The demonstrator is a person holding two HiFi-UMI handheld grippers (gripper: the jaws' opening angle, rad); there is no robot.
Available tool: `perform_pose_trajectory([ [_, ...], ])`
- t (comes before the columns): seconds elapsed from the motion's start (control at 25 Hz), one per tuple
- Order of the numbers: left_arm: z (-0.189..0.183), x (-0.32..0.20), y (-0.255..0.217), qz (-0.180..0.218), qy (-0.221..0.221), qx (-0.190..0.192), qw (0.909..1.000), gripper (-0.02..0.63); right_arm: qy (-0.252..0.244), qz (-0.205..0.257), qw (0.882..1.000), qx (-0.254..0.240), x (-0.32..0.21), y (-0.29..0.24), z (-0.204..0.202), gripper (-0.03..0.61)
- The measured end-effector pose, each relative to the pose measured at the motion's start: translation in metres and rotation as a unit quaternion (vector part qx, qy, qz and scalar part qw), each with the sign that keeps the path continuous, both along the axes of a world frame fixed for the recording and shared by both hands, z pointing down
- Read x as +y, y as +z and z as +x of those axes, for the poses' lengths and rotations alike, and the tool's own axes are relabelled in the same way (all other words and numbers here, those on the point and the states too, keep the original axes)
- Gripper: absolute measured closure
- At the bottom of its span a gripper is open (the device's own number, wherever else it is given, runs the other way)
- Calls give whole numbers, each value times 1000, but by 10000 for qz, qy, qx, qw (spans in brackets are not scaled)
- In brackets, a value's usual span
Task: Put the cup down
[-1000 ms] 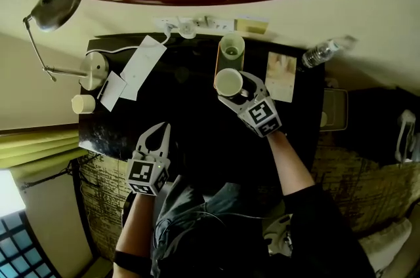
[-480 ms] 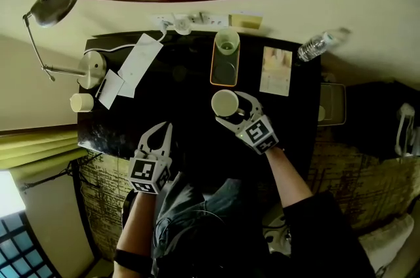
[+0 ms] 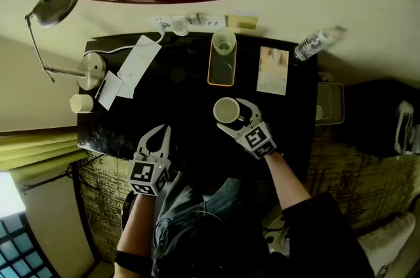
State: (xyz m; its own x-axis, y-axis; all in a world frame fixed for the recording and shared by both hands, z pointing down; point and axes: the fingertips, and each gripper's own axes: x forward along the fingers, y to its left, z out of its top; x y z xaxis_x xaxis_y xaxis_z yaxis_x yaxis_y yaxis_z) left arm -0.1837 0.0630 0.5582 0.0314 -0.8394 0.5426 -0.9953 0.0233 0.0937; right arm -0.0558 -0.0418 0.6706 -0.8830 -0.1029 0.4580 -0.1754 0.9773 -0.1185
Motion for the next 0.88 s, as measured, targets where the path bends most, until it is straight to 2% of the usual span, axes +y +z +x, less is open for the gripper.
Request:
perform_pose_trajectory([
  [0.32,8,-3,-13,87,119,-3,9999,611,-27,63,9997,247,3,-7,1,132],
  [0.56,2,3,-30,168,150,16,9997,612,257,-20,9993,280,3,-47,11,133],
  [0.64,-1,4,-34,179,142,20,9997,612,366,-10,9990,260,3,-65,15,177],
  [0.8,-1,-6,-45,292,312,91,9990,612,577,0,9981,232,3,-100,26,192],
  [0.88,-2,-10,-52,339,405,104,9985,612,778,61,9968,171,0,-113,35,254],
])
